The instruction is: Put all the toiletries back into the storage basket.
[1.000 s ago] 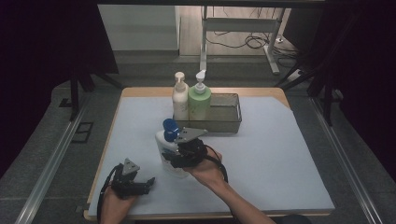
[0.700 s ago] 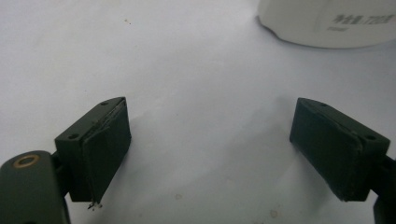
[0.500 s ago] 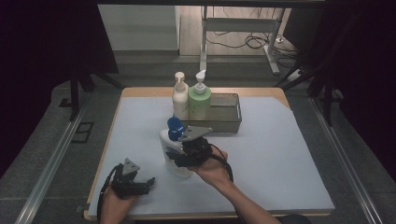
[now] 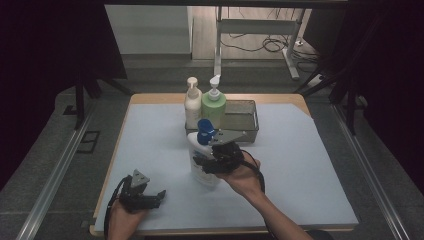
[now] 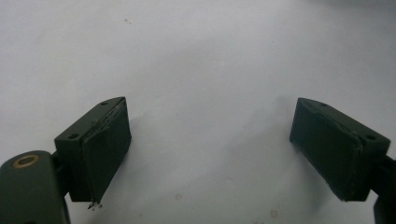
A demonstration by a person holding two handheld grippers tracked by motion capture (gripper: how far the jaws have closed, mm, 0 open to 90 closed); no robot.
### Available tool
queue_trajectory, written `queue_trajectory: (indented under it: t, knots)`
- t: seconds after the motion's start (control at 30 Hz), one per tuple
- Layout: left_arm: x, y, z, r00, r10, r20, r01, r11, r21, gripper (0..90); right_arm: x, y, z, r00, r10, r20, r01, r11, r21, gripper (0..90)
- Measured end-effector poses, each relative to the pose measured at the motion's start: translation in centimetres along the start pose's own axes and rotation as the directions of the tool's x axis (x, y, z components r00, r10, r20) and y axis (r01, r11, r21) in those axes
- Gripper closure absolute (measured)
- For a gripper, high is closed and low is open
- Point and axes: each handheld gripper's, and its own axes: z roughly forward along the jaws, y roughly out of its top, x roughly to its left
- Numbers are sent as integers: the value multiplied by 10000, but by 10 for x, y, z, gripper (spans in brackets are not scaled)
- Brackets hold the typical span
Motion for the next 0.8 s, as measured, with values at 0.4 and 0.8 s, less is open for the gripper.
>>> queue_trajectory:
  t: [0.4,0.8]
  knots:
    - [0,0,0,10000,2,5,-2,10000,-2,122,-21,-7,-19,9982,302,509,-305,9995,60,399]
    - [0,0,0,10000,11,-10,-11,10000,4,122,-42,-10,-44,9922,628,1080,-632,9980,5,399]
